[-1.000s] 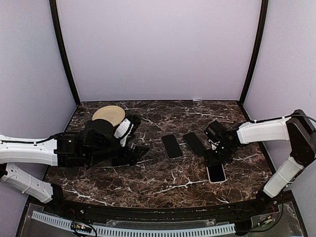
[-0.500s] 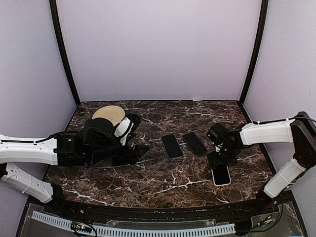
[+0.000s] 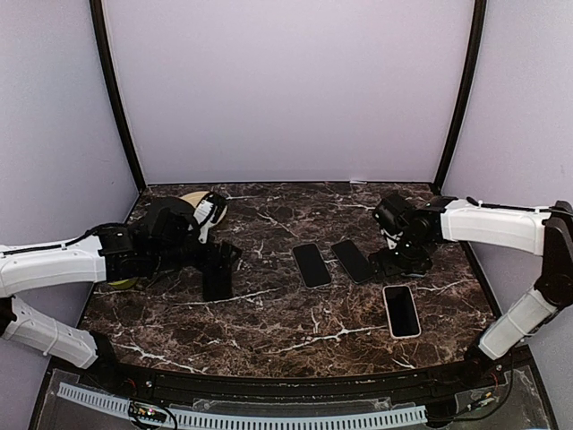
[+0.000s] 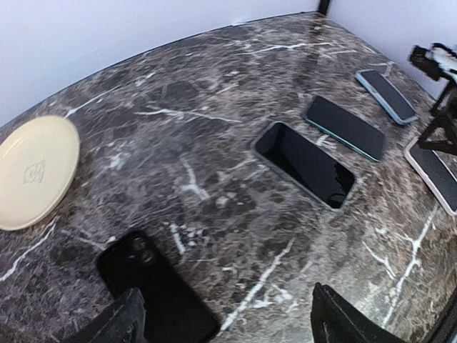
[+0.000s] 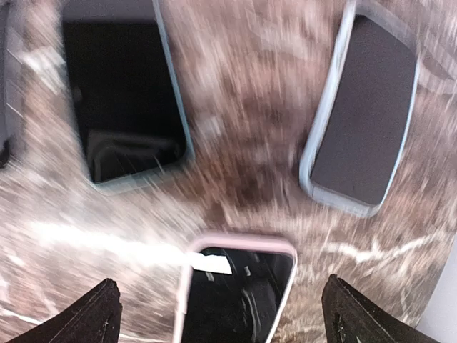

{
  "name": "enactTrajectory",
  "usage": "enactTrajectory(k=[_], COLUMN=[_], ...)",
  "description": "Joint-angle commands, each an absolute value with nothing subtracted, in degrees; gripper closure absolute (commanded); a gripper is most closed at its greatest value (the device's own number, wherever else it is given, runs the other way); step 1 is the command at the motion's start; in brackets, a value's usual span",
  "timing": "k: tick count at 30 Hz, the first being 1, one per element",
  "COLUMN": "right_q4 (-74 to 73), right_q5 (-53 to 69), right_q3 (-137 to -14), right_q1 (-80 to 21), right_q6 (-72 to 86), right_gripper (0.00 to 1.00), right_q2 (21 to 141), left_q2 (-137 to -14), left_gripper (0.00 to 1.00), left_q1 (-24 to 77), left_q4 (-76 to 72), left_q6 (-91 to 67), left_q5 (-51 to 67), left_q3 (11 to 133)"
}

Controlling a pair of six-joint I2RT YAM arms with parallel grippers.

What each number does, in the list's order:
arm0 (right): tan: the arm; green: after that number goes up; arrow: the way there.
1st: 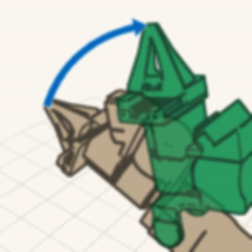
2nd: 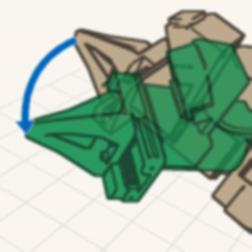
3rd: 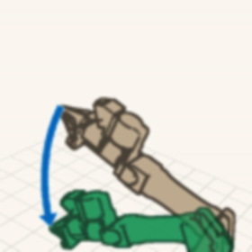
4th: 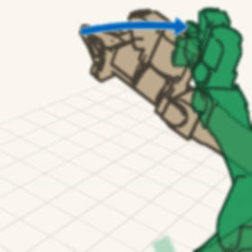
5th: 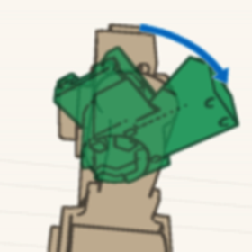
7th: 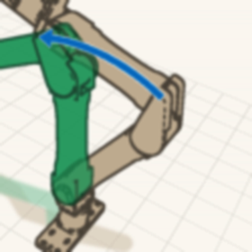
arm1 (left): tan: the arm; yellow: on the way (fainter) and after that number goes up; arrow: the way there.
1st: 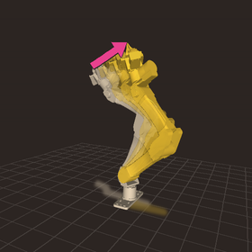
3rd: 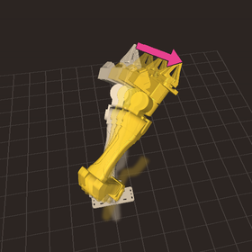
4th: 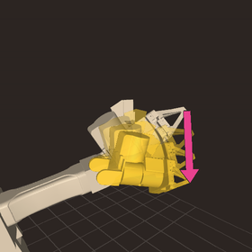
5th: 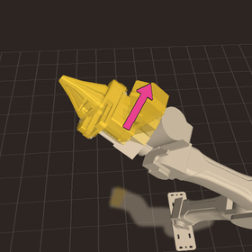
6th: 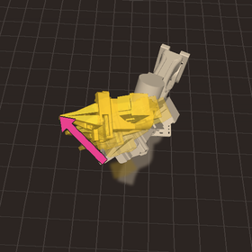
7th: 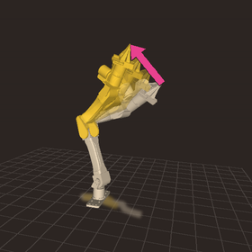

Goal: Put the phone into the phone case
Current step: Move the phone with the phone case to the center of the board, then pick up the phone case from the center of the board.

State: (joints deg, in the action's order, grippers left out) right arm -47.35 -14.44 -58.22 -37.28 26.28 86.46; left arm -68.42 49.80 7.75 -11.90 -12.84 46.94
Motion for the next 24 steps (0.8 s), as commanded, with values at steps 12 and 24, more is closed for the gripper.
enactTrajectory(k=[12, 24], right_q4=[-42.94, -40.46], right_q5=[-17.76, -15.86], right_q3=[-65.93, -63.16], right_q1=[-41.94, -42.36], right_q6=[22.56, 23.35], right_gripper=[0.01, 0.02], right_q2=[89.51, 88.53], left_q2=[-83.19, -93.02], left_gripper=[0.39, 0.50], left_q1=[31.94, 29.79], left_q4=[7.54, 5.33], left_q6=[-22.08, -24.33], left_q5=[-5.64, -7.56], left_q3=[45.40, 44.67])
